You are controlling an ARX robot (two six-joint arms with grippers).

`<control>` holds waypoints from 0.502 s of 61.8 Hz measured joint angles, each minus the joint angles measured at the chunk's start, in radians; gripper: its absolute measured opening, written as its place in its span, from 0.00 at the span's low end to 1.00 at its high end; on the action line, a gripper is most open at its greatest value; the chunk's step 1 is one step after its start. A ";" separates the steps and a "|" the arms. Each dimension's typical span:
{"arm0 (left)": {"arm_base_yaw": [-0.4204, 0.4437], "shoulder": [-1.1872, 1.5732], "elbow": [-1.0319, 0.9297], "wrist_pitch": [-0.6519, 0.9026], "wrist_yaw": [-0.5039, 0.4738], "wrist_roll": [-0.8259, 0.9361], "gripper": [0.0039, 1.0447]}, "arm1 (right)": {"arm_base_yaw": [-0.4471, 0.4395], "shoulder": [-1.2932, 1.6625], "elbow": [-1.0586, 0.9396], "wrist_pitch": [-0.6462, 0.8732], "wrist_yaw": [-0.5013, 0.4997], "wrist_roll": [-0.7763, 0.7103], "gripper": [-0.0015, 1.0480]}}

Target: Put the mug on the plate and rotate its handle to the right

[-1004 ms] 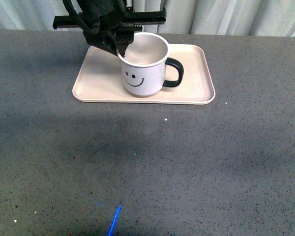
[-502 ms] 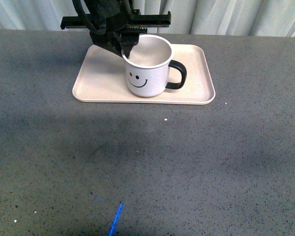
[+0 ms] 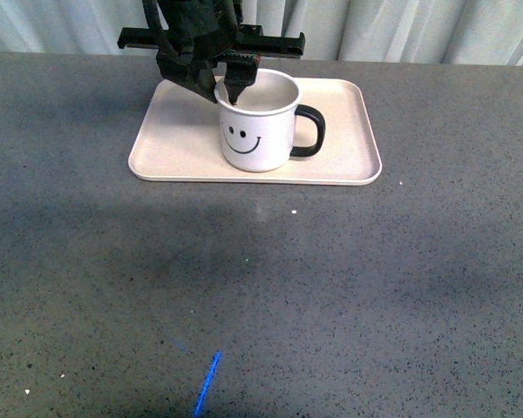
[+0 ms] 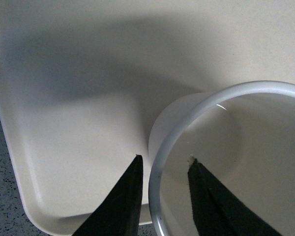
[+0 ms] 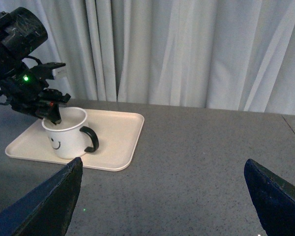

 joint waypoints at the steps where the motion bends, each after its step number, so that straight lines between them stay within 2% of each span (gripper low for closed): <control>1: 0.000 0.000 0.000 0.006 0.005 0.003 0.36 | 0.000 0.000 0.000 0.000 0.000 0.000 0.91; 14: 0.006 -0.059 -0.086 0.105 0.045 0.044 0.65 | 0.000 0.000 0.000 0.000 0.000 0.000 0.91; 25: 0.044 -0.263 -0.321 0.330 0.079 0.074 0.92 | 0.000 0.000 0.000 0.000 0.000 0.000 0.91; 27: 0.054 -0.315 -0.376 0.391 0.074 0.082 0.93 | 0.000 0.000 0.000 0.000 0.000 0.000 0.91; 31: 0.068 -0.435 -0.558 0.716 -0.108 0.122 0.83 | 0.000 0.000 0.000 0.000 0.000 0.000 0.91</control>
